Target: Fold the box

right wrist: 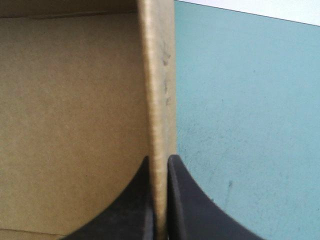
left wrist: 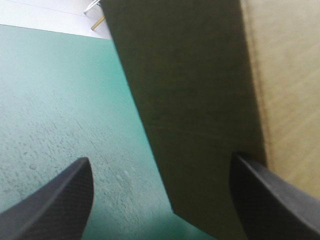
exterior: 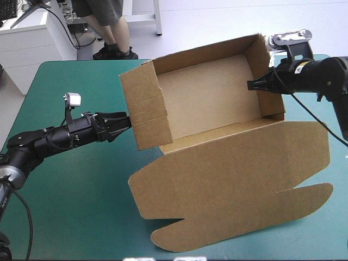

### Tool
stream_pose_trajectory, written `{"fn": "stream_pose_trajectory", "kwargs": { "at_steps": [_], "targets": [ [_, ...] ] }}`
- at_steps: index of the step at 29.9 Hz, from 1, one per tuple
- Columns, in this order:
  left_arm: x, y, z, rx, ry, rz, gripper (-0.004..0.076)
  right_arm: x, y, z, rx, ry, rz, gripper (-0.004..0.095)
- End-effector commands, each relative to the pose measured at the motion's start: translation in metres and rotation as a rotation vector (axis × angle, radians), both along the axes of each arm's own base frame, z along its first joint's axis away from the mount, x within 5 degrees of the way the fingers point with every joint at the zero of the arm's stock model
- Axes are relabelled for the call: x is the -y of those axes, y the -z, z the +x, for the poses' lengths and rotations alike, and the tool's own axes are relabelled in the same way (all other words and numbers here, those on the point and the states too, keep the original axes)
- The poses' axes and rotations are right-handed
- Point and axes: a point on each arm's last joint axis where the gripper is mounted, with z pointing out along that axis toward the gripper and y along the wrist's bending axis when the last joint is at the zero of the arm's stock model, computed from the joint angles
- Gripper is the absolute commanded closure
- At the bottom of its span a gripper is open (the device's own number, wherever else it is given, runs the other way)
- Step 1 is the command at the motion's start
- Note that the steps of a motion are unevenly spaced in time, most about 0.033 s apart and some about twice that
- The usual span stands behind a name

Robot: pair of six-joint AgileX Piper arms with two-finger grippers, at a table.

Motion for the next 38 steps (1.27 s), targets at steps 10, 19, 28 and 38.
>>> {"fn": "stream_pose_trajectory", "kwargs": {
  "at_steps": [10, 19, 28, 38],
  "targets": [
    [0.006, -0.035, -0.013, 0.112, 0.073, -0.159, 0.0181, -0.028, -0.022, -0.006, 0.161, 0.019, 0.042, 0.0919],
    [0.007, -0.058, -0.024, 0.200, 0.078, -0.153, 0.0181, -0.035, -0.019, -0.003, 0.163, 0.021, 0.035, 0.0920],
    [0.029, -0.074, -0.021, 0.159, 0.109, -0.012, 0.0182, -0.042, -0.021, -0.005, 0.179, -0.004, 0.041, 0.0919],
    [0.052, -0.107, -0.008, 0.033, -0.151, 0.277, 0.0224, -0.045, -0.025, -0.004, 0.212, 0.026, 0.094, 0.0919]
  ]
}}
